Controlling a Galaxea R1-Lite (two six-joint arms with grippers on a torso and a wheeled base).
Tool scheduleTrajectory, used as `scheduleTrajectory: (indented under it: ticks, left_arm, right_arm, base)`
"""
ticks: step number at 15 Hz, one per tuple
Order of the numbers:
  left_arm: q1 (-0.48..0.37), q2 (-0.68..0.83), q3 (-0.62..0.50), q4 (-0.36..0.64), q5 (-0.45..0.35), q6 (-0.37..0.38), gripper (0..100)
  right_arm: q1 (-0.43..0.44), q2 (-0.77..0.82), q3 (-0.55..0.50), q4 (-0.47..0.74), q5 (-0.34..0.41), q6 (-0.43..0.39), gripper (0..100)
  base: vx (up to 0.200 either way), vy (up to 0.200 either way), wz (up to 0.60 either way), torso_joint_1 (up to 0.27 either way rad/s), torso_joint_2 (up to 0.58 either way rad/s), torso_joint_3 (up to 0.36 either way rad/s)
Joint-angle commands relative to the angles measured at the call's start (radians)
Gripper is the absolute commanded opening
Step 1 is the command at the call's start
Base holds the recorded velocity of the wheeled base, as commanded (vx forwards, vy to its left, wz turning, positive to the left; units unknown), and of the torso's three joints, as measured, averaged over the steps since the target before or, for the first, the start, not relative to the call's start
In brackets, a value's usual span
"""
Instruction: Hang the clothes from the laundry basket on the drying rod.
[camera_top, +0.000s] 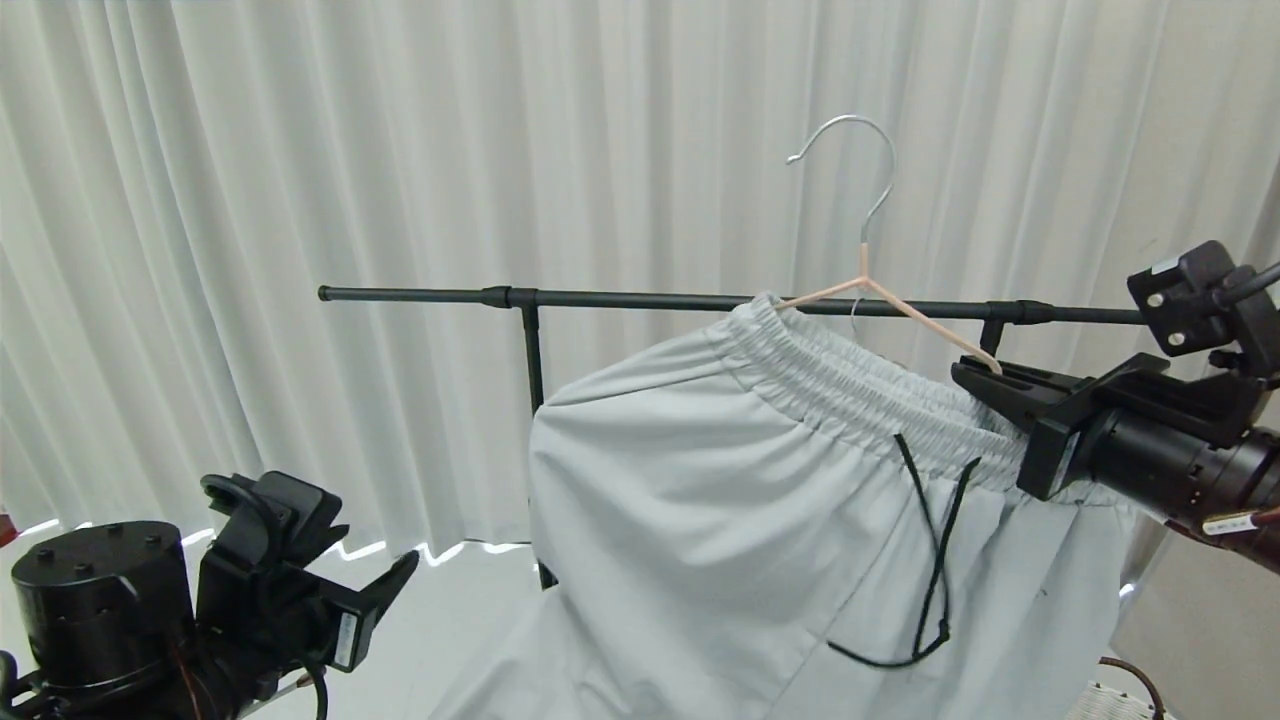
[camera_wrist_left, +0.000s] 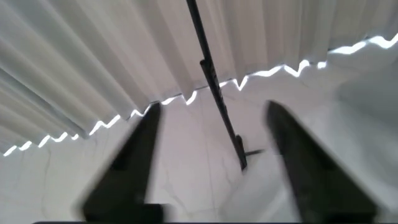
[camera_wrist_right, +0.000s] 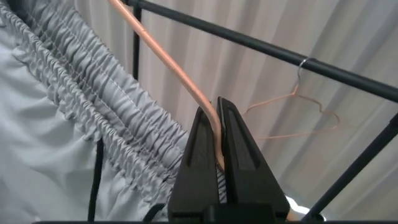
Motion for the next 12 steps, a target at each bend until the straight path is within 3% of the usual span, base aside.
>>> scheduleTrajectory:
  ticks: [1,6,10,12]
  left_arm:
    - [-0.001,0.001,0.009,-0.027,-0.005,-0.006,100]
    - [0.013,-0.019,0.017,-0.119,0.006,-0.004,100]
    - [0.014,-0.104,0.078,-0.122,0.004,-0.007,100]
    - [0.014,-0.136,0.078,-0.122,0.006,-0.044,100]
  right_arm:
    - [-0.001,0.034,0.025,0.003,0.0,-0.002,0]
    - [-0.045,0.072,0.034,0.003,-0.053,-0.002,0]
    - [-0.047,0.067,0.054,0.03,-0.126,-0.002,0]
    - [-0.047,0.066,0.095,0.087,-0.183,-0.002,0]
  base:
    - [0.0,0.0,0.0,0.0,0.0,0.0]
    - [0.0,0.0,0.0,0.0,0.0,0.0]
    - [0.0,0.0,0.0,0.0,0.0,0.0]
    - [0.0,0.0,0.0,0.0,0.0,0.0]
